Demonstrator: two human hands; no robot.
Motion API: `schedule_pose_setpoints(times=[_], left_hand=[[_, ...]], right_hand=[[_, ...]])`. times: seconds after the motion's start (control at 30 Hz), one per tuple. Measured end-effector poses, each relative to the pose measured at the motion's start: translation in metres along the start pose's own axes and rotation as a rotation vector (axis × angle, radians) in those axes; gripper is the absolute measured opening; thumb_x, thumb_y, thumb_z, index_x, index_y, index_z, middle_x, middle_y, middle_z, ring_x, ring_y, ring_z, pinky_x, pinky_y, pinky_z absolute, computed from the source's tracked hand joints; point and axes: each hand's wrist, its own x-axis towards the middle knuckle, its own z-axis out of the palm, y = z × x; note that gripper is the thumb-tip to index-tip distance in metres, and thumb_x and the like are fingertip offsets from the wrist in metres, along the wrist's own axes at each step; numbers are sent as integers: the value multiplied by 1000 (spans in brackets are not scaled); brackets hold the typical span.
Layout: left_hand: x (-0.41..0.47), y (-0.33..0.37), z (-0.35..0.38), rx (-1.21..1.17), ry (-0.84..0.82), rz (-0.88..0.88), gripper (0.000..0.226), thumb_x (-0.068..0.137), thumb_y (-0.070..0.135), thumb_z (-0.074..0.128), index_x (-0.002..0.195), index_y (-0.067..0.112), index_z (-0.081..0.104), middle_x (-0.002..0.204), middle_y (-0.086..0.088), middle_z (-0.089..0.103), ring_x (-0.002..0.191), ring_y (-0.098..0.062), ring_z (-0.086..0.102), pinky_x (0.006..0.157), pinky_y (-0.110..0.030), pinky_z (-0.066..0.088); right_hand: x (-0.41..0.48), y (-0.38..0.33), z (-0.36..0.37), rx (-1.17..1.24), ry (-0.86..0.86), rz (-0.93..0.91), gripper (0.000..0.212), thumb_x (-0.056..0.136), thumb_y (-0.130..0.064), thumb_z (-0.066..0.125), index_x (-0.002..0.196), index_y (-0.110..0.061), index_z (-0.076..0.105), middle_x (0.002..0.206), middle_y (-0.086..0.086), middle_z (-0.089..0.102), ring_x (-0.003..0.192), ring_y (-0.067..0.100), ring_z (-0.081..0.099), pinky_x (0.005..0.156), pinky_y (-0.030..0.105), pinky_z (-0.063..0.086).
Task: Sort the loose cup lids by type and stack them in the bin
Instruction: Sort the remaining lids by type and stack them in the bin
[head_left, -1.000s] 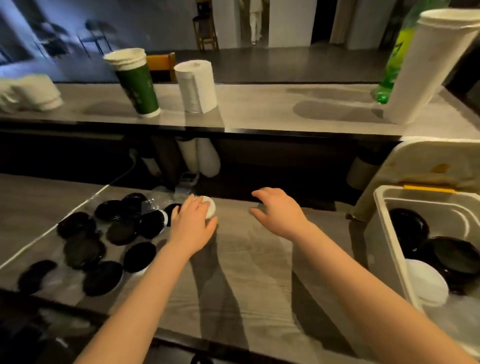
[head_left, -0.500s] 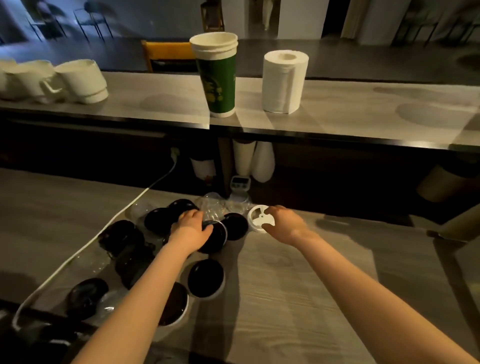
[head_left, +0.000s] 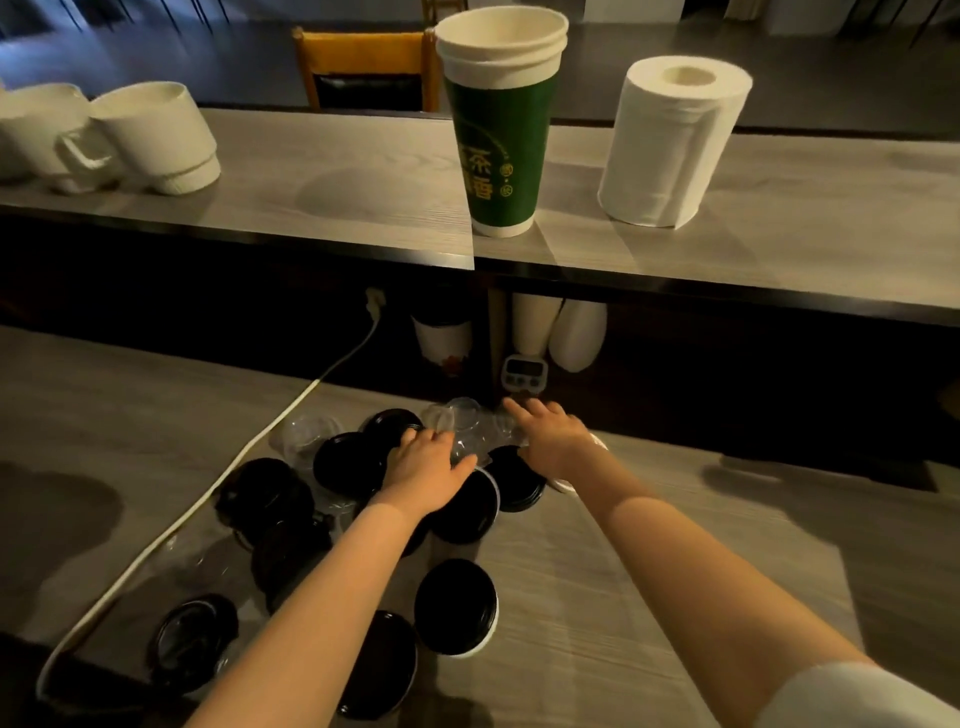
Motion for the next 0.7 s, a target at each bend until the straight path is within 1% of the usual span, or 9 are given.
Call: schedule_pose_setpoints(times=[0.1, 0.2, 0.27, 0.33, 0.4, 0.47, 0.57, 0.63, 0.7], left_hand=[[4, 2, 3, 23, -33, -3, 56, 95, 52, 37, 138, 16, 38, 144, -8, 37, 134, -29, 25, 105, -40, 30], [5, 2, 8, 11, -35, -16, 56, 93, 53, 40, 135, 16, 41, 139, -9, 42, 132, -30, 29, 103, -40, 33], [5, 2, 10, -6, -46, -21, 57, 93, 52, 43, 136, 17, 39, 138, -10, 44, 129, -31, 36, 102, -41, 36], [2, 2, 11, -22, -51, -6, 59, 91, 52, 47, 138, 18, 36, 138, -10, 44, 127, -30, 40, 101, -41, 39], [-1, 1, 10, -56, -9, 20, 65, 89, 52, 52, 140, 18, 32, 141, -8, 40, 129, -29, 38, 101, -40, 39], [-5, -1, 8, -174, 75, 40, 72, 85, 49, 60, 143, 20, 29, 145, -5, 33, 132, -27, 33, 104, -39, 38], [-8, -4, 1, -442, 151, 45, 77, 79, 39, 71, 141, 21, 30, 143, -4, 32, 128, -24, 39, 103, -35, 40], [-10, -6, -2, -536, 171, 37, 78, 76, 35, 75, 139, 20, 31, 140, -5, 34, 125, -23, 44, 99, -33, 41], [-13, -7, -4, -601, 177, 23, 81, 72, 32, 79, 137, 18, 31, 137, -5, 39, 123, -21, 47, 97, -32, 42]], right_hand=[[-1, 2, 9, -48, 15, -12, 72, 95, -30, 51, 152, -27, 7, 155, 5, 14, 140, 31, 18, 111, 46, 28], [-6, 7, 18, -21, 123, -46, 60, 93, -30, 52, 147, -25, 28, 149, 6, 23, 135, 31, 23, 108, 45, 33], [-10, 11, 23, 32, 194, -47, 51, 92, -29, 52, 141, -24, 38, 145, 8, 27, 131, 31, 27, 103, 44, 37], [-12, 15, 27, 99, 230, -25, 48, 91, -28, 54, 136, -23, 39, 144, 9, 28, 127, 33, 30, 100, 44, 41], [-9, 18, 26, 154, 215, 5, 49, 90, -27, 56, 134, -21, 36, 139, 9, 34, 122, 33, 37, 97, 43, 43], [-5, 18, 22, 185, 192, 37, 48, 90, -24, 57, 133, -19, 36, 133, 9, 42, 116, 32, 43, 94, 43, 45], [0, 17, 13, 186, 204, 73, 49, 88, -23, 60, 131, -17, 37, 129, 10, 48, 114, 32, 49, 92, 43, 47], [-3, 15, 6, 262, 284, 77, 47, 89, -28, 60, 130, -15, 40, 125, 11, 51, 111, 31, 51, 90, 41, 48], [-13, 12, -3, 461, 419, 69, 46, 87, -34, 62, 126, -16, 44, 119, 8, 51, 105, 26, 54, 85, 36, 49]])
